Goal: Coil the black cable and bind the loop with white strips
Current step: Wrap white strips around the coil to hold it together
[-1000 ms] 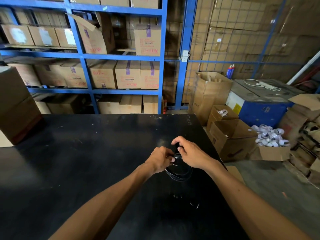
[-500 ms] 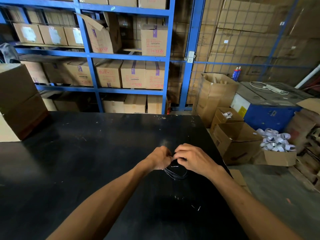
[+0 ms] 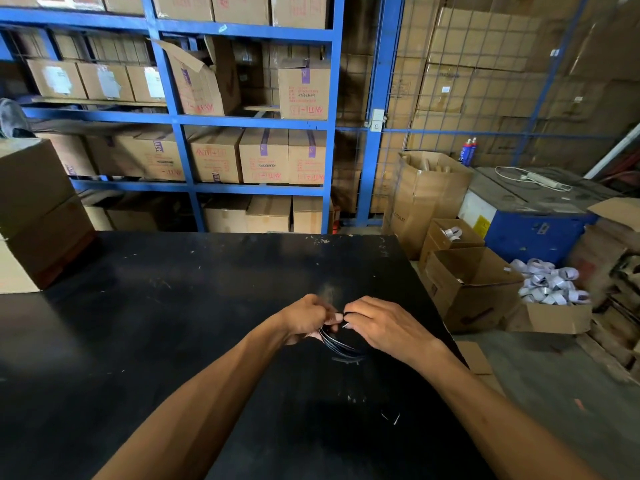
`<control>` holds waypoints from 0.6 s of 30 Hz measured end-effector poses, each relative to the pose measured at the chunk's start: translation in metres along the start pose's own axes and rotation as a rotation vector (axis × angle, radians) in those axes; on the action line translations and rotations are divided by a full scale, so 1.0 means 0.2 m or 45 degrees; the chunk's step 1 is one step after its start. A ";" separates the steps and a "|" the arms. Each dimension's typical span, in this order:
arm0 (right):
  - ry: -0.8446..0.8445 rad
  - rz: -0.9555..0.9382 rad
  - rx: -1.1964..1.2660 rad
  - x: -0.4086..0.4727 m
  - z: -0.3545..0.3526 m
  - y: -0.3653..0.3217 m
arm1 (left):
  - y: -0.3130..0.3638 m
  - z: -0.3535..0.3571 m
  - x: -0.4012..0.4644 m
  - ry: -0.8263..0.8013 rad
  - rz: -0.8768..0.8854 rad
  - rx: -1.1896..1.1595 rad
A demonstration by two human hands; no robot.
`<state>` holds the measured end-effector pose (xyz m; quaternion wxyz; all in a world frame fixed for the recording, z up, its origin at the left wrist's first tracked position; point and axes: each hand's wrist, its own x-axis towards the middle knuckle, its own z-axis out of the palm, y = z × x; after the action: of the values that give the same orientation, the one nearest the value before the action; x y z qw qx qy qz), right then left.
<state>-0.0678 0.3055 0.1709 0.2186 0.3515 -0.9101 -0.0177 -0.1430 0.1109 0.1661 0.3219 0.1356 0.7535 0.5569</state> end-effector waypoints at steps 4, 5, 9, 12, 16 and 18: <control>0.065 0.060 0.028 0.00 -0.01 -0.01 | -0.02 0.00 -0.03 -0.008 0.077 -0.064; 0.079 0.079 0.043 0.00 -0.01 -0.01 | -0.03 0.01 -0.04 0.008 0.107 -0.089; 0.089 0.437 0.319 0.06 -0.05 -0.05 | -0.05 0.01 -0.07 0.095 0.282 -0.075; 0.014 0.789 0.418 0.11 -0.05 -0.09 | -0.04 0.02 -0.08 0.141 0.451 0.233; -0.083 1.198 0.578 0.20 -0.05 -0.07 | -0.02 0.04 -0.06 0.297 0.555 0.464; -0.155 1.306 0.696 0.22 -0.04 -0.04 | -0.04 0.04 -0.06 0.335 0.614 0.628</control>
<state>-0.0881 0.2726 0.1944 0.0478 -0.0921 -0.9465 0.3056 -0.1273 0.1072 0.1621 0.0395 0.3101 0.8464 0.4311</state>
